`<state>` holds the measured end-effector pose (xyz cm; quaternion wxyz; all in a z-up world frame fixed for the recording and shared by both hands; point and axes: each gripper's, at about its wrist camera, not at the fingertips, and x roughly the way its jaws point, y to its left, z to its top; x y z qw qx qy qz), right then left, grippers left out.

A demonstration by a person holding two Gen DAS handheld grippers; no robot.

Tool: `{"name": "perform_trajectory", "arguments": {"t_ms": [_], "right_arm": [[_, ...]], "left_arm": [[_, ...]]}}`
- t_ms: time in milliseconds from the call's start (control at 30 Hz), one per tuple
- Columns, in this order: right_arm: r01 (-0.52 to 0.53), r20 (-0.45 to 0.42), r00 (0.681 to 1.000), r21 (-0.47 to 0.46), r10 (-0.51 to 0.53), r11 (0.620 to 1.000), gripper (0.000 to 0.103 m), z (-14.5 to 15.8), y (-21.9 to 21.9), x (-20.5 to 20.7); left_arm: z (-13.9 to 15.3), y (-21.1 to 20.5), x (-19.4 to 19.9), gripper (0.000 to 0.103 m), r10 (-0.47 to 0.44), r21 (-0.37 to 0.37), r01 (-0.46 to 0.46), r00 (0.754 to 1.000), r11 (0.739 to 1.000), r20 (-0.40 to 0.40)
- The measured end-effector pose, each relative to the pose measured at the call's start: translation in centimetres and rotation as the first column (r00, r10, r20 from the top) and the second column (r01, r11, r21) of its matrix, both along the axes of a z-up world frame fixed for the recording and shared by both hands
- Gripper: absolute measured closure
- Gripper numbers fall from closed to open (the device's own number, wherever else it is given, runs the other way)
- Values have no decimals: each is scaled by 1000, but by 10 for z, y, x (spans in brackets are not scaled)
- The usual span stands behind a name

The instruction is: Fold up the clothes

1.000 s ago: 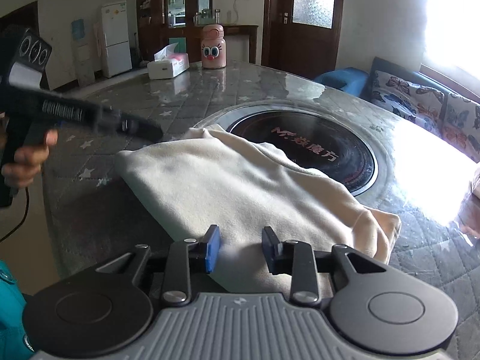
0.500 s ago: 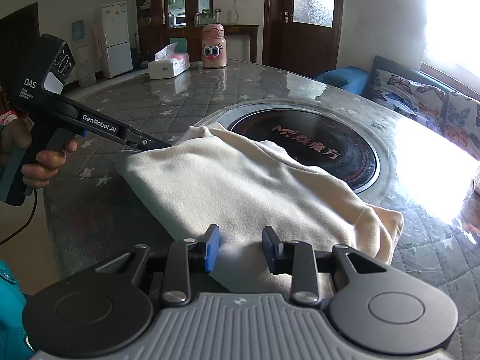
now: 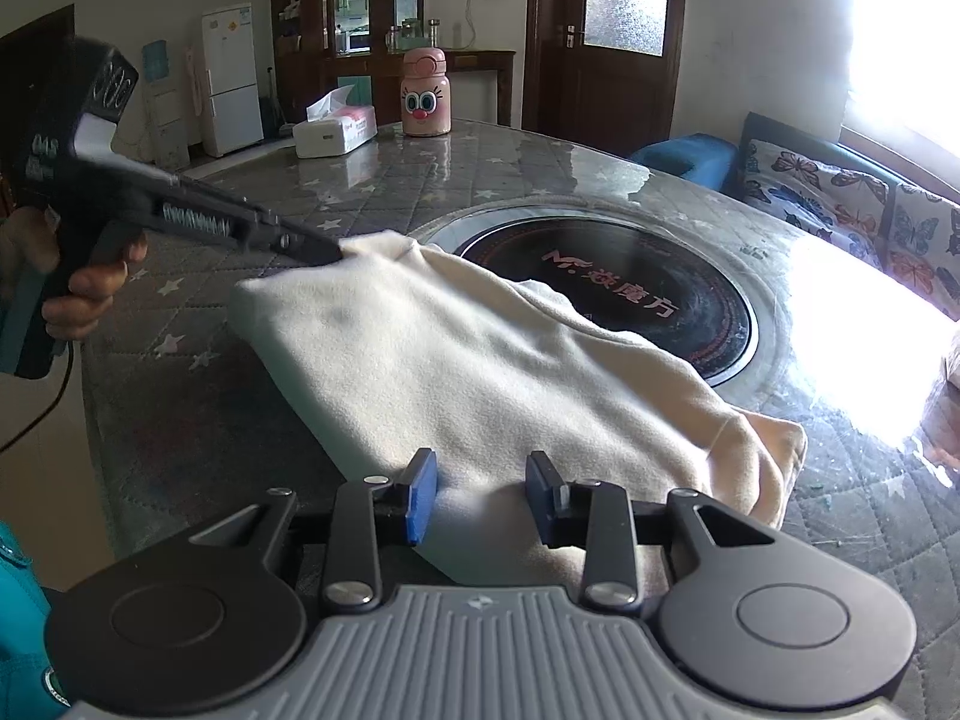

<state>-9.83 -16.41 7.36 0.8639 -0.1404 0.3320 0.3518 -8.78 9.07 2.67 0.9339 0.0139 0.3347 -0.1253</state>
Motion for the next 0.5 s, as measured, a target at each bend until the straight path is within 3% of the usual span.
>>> {"name": "perform_trajectory", "arguments": {"t_ms": [133,300,433,500], "right_arm": [[2,3,1000,-4,-2,1000,67,0,0,0],[-1,9,1000,-16,1,1000,66,1,2,0],[1,6,1000,-15,-1,1000,66,1,2,1],[3,-1,1000,-11,-3,1000,65,2,2,3]], "left_arm": [[-8,-8,-3,95,-13,70,11,1000,997,21],[8,-1,-1,94,49,65,-52,997,997,53],[22,0,7,94,33,-56,-31,999,998,31],[21,-11,14,94,-2,-71,3,1000,997,11]]}}
